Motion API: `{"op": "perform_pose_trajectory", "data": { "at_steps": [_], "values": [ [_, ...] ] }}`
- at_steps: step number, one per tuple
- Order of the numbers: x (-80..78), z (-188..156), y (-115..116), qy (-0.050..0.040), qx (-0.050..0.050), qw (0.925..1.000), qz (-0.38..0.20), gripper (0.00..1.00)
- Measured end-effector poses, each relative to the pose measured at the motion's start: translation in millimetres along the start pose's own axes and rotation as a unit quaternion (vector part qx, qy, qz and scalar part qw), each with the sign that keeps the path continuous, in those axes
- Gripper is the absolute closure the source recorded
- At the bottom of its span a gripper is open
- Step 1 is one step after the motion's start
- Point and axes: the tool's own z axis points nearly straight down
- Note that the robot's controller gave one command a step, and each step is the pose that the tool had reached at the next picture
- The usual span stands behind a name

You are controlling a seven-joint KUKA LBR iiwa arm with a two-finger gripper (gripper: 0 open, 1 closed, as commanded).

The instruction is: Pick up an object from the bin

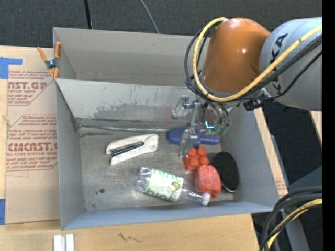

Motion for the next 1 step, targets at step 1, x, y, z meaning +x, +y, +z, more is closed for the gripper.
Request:
{"op": "perform_pose_trajectory", "data": {
  "at_steps": [1],
  "values": [
    [-1.4, -4.6, -0.1, -0.0039, 0.000, 1.0000, 0.000, 0.00]
  ]
}}
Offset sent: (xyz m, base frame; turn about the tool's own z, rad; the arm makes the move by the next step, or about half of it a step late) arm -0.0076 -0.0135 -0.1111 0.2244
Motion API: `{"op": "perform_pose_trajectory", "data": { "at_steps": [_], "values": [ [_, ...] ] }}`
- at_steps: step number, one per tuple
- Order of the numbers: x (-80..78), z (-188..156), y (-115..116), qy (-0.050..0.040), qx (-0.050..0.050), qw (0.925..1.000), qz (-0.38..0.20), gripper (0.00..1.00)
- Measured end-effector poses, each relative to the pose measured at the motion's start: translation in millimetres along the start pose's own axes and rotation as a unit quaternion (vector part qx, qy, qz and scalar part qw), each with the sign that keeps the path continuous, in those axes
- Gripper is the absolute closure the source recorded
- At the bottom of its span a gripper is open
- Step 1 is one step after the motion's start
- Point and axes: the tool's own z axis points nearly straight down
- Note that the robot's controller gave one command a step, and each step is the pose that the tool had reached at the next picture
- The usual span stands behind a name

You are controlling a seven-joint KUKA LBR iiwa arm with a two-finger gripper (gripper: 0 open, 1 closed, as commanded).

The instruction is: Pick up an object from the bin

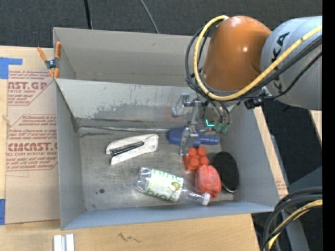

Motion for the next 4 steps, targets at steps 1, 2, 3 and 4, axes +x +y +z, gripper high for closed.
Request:
{"op": "perform_pose_trajectory", "data": {
  "at_steps": [1, 2, 3, 4],
  "values": [
    [1.7, 35, -4, -0.0029, 0.000, 0.9993, 0.036, 0.00],
    [14.7, 67, 0, 0.0009, 0.001, 1.0000, -0.004, 0.00],
    [0.6, 62, 26, 0.0002, 0.000, 0.9834, -0.182, 0.00],
    [-6.0, 91, 29, -0.0014, 0.000, 0.9844, -0.176, 0.00]
  ]
}}
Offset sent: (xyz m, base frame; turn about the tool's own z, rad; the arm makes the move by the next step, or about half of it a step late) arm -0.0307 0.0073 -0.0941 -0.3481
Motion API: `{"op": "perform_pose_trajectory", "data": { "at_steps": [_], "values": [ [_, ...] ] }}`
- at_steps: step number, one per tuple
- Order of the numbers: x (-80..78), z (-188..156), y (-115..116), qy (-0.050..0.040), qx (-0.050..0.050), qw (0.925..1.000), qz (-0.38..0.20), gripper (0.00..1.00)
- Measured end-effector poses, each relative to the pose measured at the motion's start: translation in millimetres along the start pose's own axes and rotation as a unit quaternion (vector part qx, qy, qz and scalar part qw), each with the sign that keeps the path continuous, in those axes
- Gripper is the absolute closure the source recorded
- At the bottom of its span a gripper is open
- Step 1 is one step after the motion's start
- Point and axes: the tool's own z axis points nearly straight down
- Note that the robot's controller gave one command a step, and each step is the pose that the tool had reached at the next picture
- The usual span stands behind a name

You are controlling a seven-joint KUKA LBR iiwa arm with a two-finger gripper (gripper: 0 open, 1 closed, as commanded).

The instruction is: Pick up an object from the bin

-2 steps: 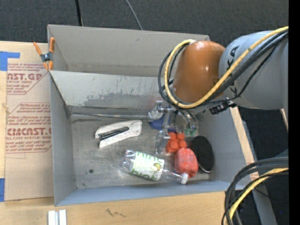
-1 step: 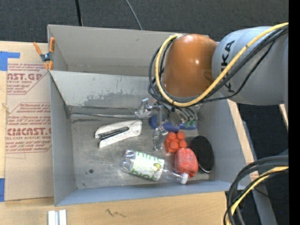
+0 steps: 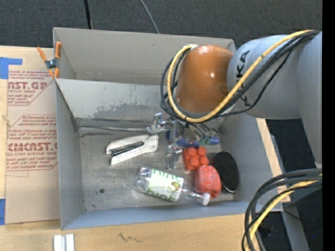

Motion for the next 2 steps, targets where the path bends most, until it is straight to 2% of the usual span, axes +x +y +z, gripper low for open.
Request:
{"op": "perform_pose_trajectory", "data": {
  "at_steps": [1, 2],
  "values": [
    [9.2, 35, 1, 0.0008, 0.000, 0.9969, 0.079, 0.00],
    [-27.4, 53, 5, -0.0219, 0.003, 0.9899, 0.140, 1.00]
  ]
}}
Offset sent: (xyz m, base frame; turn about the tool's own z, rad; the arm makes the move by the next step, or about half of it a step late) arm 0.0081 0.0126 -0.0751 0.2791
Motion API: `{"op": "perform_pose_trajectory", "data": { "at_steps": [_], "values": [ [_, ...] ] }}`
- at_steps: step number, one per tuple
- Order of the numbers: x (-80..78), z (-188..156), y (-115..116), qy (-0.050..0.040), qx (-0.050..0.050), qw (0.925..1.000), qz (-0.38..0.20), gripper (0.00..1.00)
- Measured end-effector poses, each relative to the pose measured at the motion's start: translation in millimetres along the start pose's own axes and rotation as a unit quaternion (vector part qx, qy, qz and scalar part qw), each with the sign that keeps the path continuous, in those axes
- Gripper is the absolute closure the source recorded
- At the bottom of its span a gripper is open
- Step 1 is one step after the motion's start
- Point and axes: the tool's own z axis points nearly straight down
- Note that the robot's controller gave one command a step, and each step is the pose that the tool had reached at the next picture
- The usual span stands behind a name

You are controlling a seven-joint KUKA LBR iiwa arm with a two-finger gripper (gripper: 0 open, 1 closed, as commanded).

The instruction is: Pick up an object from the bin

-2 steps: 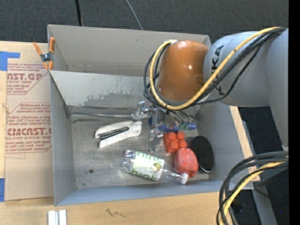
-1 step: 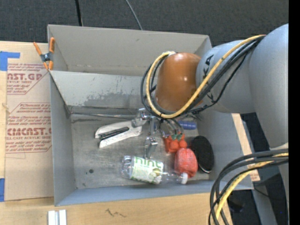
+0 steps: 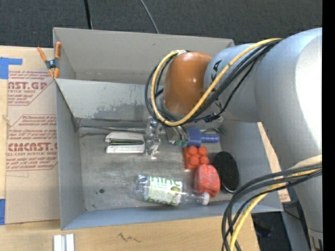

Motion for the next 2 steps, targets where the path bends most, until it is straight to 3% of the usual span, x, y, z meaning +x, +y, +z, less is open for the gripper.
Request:
{"op": "perform_pose_trajectory", "data": {
  "at_steps": [1, 2],
  "values": [
    [10.4, 15.0, -0.2, 0.0132, 0.001, 0.9999, -0.001, 0.00],
    [12.5, 17.2, -1.4, 0.0161, 0.002, 0.9999, 0.000, 1.00]
  ]
}}
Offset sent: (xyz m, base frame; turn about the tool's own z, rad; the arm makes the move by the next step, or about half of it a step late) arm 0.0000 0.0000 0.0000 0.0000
